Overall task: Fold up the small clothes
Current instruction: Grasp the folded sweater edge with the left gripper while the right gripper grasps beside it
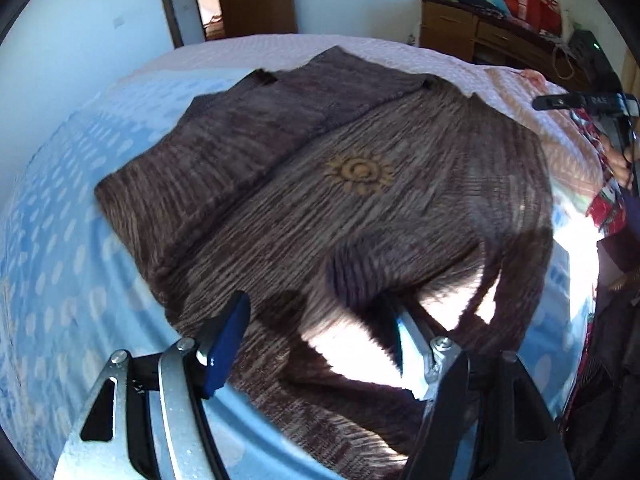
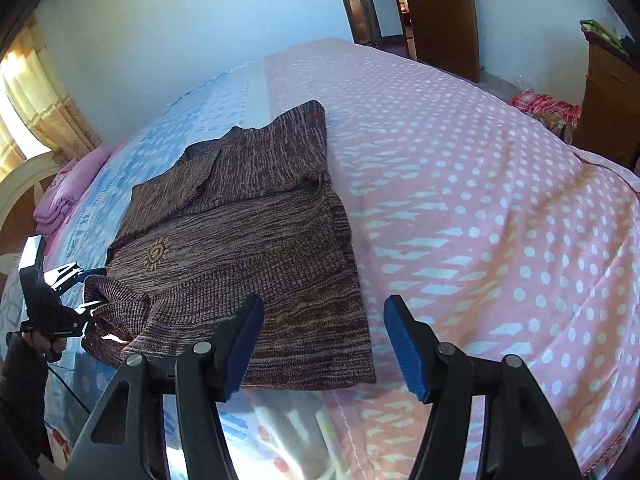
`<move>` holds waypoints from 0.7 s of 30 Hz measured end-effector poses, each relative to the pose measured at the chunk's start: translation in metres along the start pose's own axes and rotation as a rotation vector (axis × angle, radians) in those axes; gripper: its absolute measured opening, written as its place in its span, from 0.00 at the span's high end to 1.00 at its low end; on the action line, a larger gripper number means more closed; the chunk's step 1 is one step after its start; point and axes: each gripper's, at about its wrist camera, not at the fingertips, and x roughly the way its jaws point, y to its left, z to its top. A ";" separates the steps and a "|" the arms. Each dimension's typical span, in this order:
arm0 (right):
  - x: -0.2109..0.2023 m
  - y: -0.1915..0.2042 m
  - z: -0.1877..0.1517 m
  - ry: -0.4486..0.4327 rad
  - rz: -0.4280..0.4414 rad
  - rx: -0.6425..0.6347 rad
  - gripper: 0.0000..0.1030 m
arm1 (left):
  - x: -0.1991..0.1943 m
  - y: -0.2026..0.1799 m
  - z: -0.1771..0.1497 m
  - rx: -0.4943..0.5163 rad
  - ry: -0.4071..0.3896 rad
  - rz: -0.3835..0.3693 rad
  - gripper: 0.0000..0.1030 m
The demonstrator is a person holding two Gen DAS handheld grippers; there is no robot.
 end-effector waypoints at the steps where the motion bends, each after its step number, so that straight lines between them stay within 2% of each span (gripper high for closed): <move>1: 0.001 -0.002 0.000 0.002 0.000 0.008 0.38 | 0.000 0.007 -0.002 -0.040 -0.003 -0.017 0.32; 4: 0.004 -0.008 -0.001 0.007 0.003 0.034 0.38 | -0.004 0.035 -0.011 -0.245 -0.031 -0.036 0.34; 6: 0.004 -0.007 -0.002 0.001 0.029 0.044 0.38 | -0.017 0.053 -0.019 -0.369 -0.100 -0.070 0.35; 8: 0.004 0.001 -0.003 0.001 0.071 0.023 0.38 | -0.034 0.062 -0.028 -0.448 -0.167 -0.129 0.34; 9: 0.005 0.006 -0.004 0.004 0.083 0.002 0.38 | -0.041 0.062 -0.031 -0.452 -0.186 -0.155 0.33; 11: 0.007 0.021 -0.007 0.018 0.096 -0.054 0.38 | -0.052 0.052 -0.034 -0.383 -0.186 -0.157 0.28; 14: 0.012 0.040 -0.013 0.029 0.074 -0.139 0.38 | -0.053 0.024 -0.036 -0.212 -0.130 -0.103 0.27; 16: 0.015 0.048 -0.015 0.034 0.073 -0.165 0.38 | -0.044 0.012 -0.031 -0.137 -0.086 -0.075 0.27; 19: 0.018 0.051 -0.014 0.044 0.093 -0.151 0.38 | -0.026 0.009 -0.021 -0.081 -0.032 -0.048 0.27; 21: 0.016 0.049 -0.015 0.037 0.093 -0.142 0.38 | -0.008 0.012 -0.010 -0.098 -0.001 -0.051 0.27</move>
